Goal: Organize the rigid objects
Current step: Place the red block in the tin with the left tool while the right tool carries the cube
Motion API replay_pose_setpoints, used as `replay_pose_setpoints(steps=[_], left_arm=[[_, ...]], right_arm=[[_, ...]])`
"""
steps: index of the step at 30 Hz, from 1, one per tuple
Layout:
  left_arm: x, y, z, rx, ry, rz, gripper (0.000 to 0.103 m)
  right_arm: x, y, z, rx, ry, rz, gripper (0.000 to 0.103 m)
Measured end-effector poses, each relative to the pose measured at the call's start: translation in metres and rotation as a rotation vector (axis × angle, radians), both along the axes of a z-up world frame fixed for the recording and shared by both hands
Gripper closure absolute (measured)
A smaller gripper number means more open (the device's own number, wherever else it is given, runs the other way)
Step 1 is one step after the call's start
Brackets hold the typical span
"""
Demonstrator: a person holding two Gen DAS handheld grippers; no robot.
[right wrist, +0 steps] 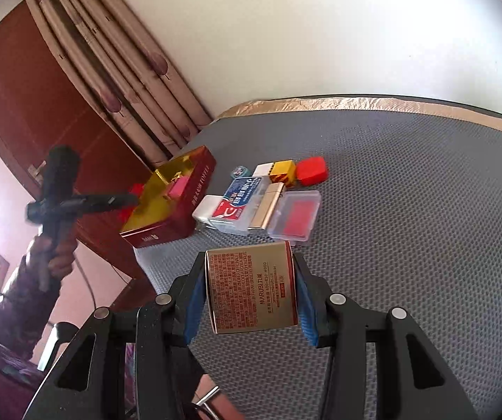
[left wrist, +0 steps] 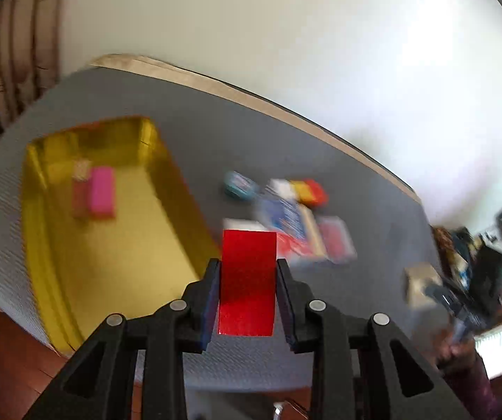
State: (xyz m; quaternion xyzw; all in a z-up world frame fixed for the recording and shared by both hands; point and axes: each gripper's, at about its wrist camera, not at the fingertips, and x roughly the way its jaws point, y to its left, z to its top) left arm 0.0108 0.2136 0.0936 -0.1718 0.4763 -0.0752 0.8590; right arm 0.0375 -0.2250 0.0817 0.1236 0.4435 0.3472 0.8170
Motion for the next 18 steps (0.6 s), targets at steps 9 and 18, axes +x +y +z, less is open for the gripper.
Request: replay_pose_setpoints(steps=[9,18], left_arm=[[0.098,0.048,-0.046,0.097,0.065,0.152,0.072],[0.145,0.052,-0.077,0.179,0.132,0.221,0.072]], right_arm=[[-0.002,0.006,-0.002,0.011,0.032,-0.019,0.060],[0.008,0.001,-0.011,0.022,0.074,-0.055,0.060]])
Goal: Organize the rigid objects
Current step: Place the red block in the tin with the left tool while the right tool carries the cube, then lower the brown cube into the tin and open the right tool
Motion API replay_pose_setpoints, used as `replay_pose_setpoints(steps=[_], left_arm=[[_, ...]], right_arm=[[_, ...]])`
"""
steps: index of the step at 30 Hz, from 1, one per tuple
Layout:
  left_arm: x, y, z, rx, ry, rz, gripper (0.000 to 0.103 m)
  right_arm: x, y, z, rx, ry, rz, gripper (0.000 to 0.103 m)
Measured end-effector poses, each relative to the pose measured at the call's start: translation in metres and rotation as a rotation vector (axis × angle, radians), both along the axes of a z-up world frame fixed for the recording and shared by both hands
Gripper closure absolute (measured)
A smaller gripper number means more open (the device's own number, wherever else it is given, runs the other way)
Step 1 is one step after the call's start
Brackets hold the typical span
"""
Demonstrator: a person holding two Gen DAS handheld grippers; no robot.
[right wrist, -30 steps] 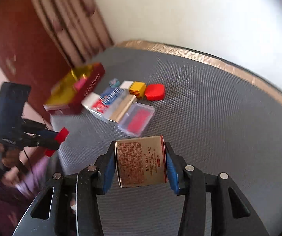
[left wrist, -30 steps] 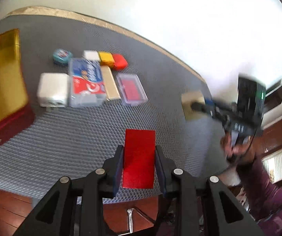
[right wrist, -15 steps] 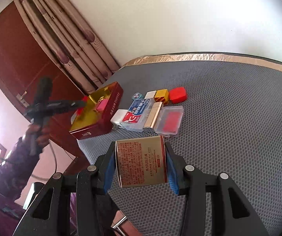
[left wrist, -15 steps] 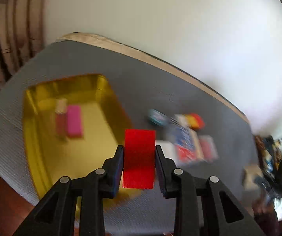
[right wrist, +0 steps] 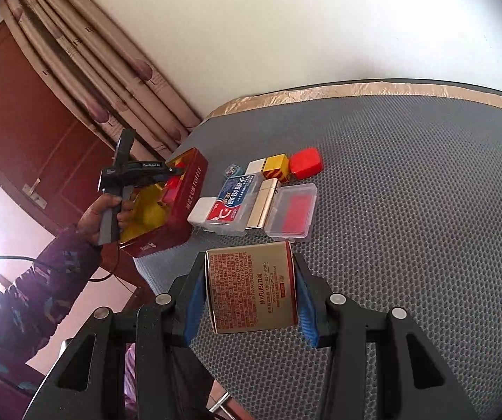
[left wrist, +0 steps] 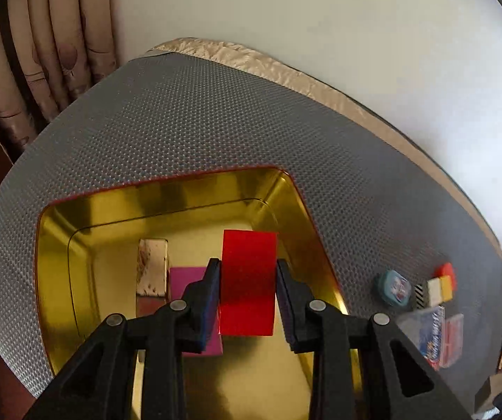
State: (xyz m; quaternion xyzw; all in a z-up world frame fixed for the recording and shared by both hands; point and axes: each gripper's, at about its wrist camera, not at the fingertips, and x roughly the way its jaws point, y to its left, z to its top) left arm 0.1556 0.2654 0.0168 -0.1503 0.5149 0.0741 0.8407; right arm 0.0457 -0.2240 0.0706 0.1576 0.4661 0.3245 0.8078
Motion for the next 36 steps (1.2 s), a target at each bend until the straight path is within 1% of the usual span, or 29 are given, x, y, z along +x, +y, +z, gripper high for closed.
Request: replay_pose_setpoints(steps=[4,8,12,15,16,18,21,23,25,28,30,33,36], left_arm=[[0.014,-0.006,-0.011,0.029,0.012,0.012,0.072],[0.023,-0.011,-0.015,0.050,0.015,0.033,0.072],[0.033,-0.013,-0.023,0.051,0.031,0.047,0.071],[0.035,-0.017,-0.024,0.078,0.044,0.058,0.069],[0.035,-0.013,-0.025,0.088,0.044,0.061,0.068],[0.030,-0.019,-0.020,0.127,0.027,0.061,0.067],[0.009,-0.038,-0.002,0.186,-0.021,0.049,0.064],[-0.005,-0.053,0.008,0.213,-0.049,0.039,0.058],[-0.021,-0.068,0.017,0.230,-0.070,0.035,0.056],[-0.045,-0.083,0.028,0.231,-0.098,0.039,0.055],[-0.063,-0.092,0.033,0.208,-0.107,0.051,0.053],[-0.093,-0.098,0.041,0.182,-0.124,0.076,0.052],[-0.114,-0.099,0.043,0.195,-0.121,0.095,0.051]], right_arm=[[0.003,0.003,-0.005,-0.005,0.016,0.010,0.060],[0.002,0.005,-0.007,0.001,0.024,0.013,0.060],[0.001,0.007,-0.010,0.006,0.034,0.017,0.060],[0.001,0.008,-0.008,0.014,0.034,0.015,0.060],[0.000,0.009,-0.007,0.015,0.032,0.015,0.060],[0.000,0.011,-0.003,0.016,0.024,0.018,0.060],[0.002,0.016,0.002,0.023,0.017,0.029,0.060],[0.003,0.022,0.006,0.024,0.010,0.037,0.060],[0.005,0.030,0.011,0.033,0.003,0.052,0.060],[0.012,0.046,0.020,0.046,-0.008,0.078,0.060],[0.017,0.060,0.026,0.050,-0.018,0.101,0.060],[0.030,0.099,0.038,0.051,-0.036,0.170,0.060],[0.044,0.138,0.045,0.041,-0.053,0.231,0.060]])
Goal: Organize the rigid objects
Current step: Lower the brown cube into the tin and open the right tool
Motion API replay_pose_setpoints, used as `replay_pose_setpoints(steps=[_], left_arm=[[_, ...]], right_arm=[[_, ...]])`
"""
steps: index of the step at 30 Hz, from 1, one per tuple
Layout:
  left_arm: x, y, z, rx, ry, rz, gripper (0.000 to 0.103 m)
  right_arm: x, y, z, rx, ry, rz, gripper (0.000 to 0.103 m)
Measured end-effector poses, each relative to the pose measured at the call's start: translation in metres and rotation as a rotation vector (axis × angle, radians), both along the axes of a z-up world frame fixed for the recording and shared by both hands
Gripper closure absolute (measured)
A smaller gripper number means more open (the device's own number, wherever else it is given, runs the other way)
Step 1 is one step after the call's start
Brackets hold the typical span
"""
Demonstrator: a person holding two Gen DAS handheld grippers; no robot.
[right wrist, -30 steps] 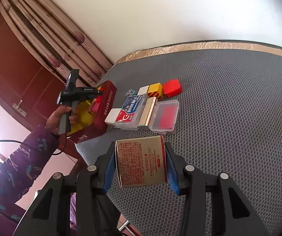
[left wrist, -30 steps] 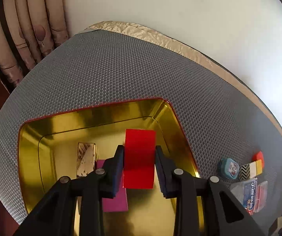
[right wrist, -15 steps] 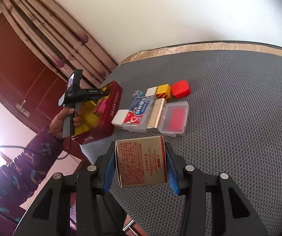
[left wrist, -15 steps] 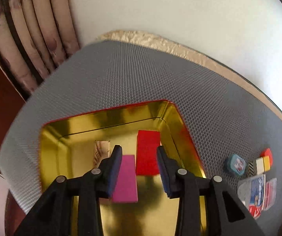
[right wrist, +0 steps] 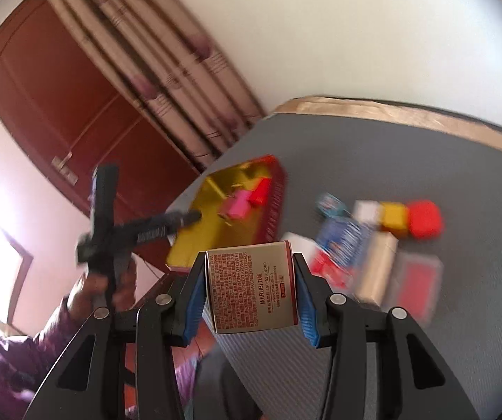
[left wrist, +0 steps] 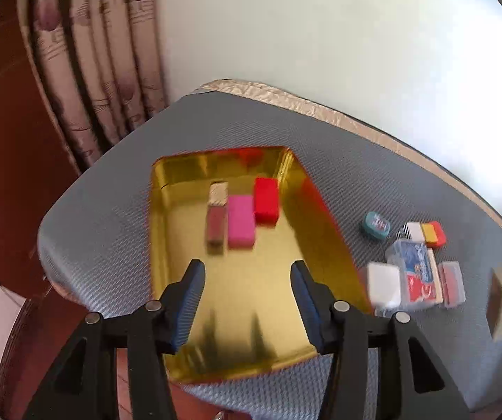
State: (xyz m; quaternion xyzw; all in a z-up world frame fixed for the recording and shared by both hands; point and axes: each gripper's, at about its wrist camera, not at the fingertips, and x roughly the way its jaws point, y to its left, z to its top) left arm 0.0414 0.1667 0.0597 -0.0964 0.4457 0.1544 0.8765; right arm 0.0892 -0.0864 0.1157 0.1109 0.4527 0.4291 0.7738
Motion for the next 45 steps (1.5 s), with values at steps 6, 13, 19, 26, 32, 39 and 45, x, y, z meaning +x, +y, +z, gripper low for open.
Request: replay_pose_setpoints(steps=[6,13,19,26,32,39,45], left_arm=[[-0.025,0.003,-0.006,0.087,0.026,0.023,0.050],[-0.037,0.024,-0.016,0.089,0.048,0.072,0.049],[-0.044,0.059,-0.024,0.028,0.041,0.199,0.049],[-0.041,0.073,-0.036,-0.043,0.071,0.206,0.049],[-0.039,0.069,-0.038,-0.015,0.083,0.194,0.049],[-0.040,0.071,-0.038,-0.001,0.057,0.212,0.049],[-0.045,0.058,-0.029,0.044,0.030,0.209,0.049]], right_arm=[[0.032,0.092,-0.003,-0.032,0.017,0.102,0.060],[0.071,0.173,-0.032,-0.097,0.095,0.100,0.060],[0.095,0.212,-0.055,-0.167,0.146,0.057,0.059],[0.118,0.243,-0.077,-0.236,0.175,-0.018,0.059],[0.129,0.259,-0.086,-0.271,0.160,-0.065,0.054],[0.094,0.211,-0.052,-0.122,0.059,-0.139,0.039],[-0.009,0.084,-0.026,-0.142,-0.122,-0.220,0.004]])
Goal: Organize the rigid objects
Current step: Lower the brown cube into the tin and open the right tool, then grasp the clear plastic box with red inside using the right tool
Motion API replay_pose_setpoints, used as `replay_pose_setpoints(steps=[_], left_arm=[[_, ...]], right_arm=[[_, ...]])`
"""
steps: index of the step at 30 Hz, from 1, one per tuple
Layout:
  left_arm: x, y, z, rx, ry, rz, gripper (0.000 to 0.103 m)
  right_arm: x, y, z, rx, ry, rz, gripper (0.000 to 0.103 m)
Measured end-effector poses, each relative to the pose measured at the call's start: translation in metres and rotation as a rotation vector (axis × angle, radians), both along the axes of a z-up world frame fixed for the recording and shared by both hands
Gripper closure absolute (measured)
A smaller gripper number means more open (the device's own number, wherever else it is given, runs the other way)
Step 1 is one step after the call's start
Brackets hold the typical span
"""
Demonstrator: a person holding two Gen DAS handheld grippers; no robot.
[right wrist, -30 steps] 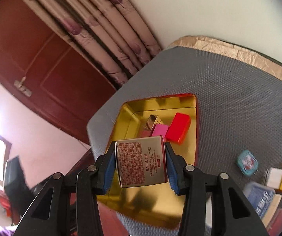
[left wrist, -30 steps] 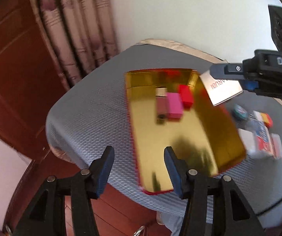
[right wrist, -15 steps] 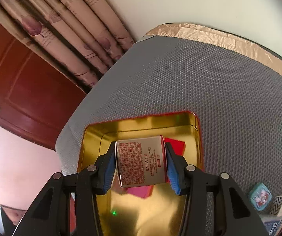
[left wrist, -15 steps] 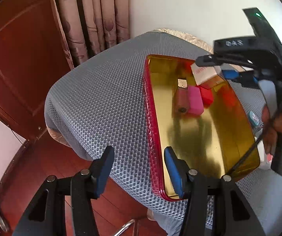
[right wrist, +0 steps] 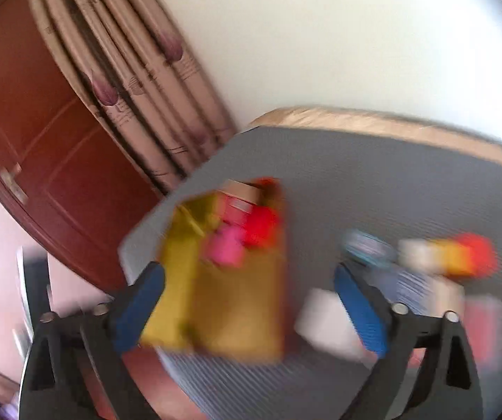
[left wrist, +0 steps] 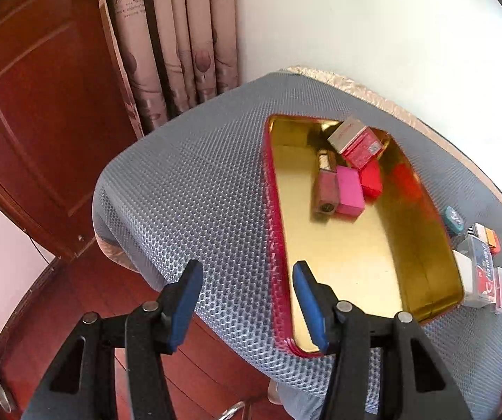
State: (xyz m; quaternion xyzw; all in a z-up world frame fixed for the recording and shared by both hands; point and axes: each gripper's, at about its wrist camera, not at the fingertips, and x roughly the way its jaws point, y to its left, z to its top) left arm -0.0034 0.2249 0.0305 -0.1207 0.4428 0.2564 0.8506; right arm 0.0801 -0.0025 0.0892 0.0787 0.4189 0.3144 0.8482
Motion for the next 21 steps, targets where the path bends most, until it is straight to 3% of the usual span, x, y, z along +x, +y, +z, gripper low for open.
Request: replay_pose_setpoints(steps=[2,6,7,11,14,21], left_arm=[[-0.003,-0.007,0.003,0.010,-0.011,0.002,0.049],[-0.008,-0.026,0.003,-0.020,-0.021,-0.031,0.048],[-0.008,-0.034,0.001,-0.017,-0.010,-0.047,0.048],[-0.012,-0.058,-0.002,0.025,0.005,-0.093,0.048],[-0.016,-0.069,-0.003,0.027,-0.013,-0.124,0.048],[-0.017,-0.069,-0.009,0.002,-0.011,-0.118,0.047]], right_arm=[[-0.027,-0.048,-0.001,-0.112,-0.053,-0.066,0.003],[-0.026,-0.121,-0.021,-0.311,-0.020,-0.182,0.003],[-0.018,-0.134,-0.029,-0.315,0.034,-0.203,0.006],[0.000,-0.143,-0.039,-0.267,0.068,-0.227,0.013],[0.016,-0.128,-0.052,-0.317,0.086,-0.206,0.037],[0.032,-0.129,-0.079,-0.301,0.176,-0.235,0.037]])
